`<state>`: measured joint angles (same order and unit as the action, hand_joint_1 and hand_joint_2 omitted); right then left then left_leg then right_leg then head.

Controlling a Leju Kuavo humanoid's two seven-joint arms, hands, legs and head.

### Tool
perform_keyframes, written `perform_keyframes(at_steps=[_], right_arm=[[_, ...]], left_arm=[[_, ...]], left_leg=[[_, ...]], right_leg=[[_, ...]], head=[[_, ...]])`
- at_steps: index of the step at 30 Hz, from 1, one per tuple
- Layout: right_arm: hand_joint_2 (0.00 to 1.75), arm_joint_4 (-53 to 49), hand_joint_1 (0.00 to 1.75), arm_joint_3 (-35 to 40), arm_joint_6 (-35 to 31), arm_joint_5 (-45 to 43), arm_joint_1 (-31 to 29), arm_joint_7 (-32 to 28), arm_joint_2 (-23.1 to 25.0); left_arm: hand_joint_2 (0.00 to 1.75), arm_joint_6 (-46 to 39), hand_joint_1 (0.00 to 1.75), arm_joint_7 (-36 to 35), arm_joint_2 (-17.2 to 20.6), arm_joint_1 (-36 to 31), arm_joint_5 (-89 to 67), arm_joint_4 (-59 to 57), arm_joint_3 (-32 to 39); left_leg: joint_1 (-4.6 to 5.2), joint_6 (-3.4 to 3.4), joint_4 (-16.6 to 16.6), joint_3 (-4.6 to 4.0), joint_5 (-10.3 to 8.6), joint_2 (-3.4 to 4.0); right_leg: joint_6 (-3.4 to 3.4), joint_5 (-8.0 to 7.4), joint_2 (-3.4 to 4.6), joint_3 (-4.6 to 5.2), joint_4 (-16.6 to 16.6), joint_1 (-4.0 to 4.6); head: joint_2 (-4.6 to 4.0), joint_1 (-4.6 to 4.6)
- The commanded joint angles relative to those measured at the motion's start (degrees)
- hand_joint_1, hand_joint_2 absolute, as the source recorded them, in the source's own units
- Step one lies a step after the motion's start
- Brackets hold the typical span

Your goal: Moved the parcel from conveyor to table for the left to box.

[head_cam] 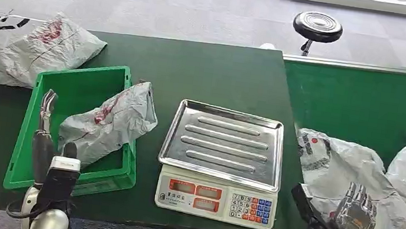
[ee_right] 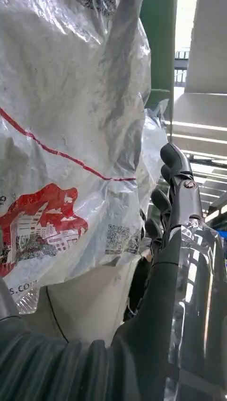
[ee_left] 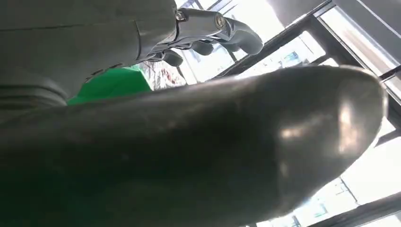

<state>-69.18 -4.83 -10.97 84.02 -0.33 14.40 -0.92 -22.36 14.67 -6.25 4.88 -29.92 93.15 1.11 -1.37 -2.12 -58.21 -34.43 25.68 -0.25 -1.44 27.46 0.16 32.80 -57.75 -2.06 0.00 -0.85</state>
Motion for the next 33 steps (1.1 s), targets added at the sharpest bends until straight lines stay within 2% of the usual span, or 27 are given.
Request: perform_keyframes(at_steps=[1, 33], right_arm=[[1.75, 5.5, 0.00, 1.3, 0.6, -0.3, -2.4, 0.0, -0.7], [1.75, 5.5, 0.00, 1.3, 0.6, -0.3, -2.4, 0.0, -0.7]], left_arm=[[0.00, 0.0, 0.00, -0.4, 1.2, -0.6, 0.0, -2.3, -1.9], [0.00, 0.0, 0.00, -0.4, 1.2, -0.6, 0.0, -2.3, -1.9]], left_leg=[[0.00, 0.09, 0.1, 0.07, -0.01, 0.04], [0.00, 0.10, 0.1, 0.10, -0.01, 0.04]], right_leg=[[0.11, -0.02, 0.01, -0.07, 0.1, 0.02], [0.13, -0.03, 0.01, -0.09, 0.1, 0.04]], head=[[0.00, 0.00], [0.00, 0.00]])
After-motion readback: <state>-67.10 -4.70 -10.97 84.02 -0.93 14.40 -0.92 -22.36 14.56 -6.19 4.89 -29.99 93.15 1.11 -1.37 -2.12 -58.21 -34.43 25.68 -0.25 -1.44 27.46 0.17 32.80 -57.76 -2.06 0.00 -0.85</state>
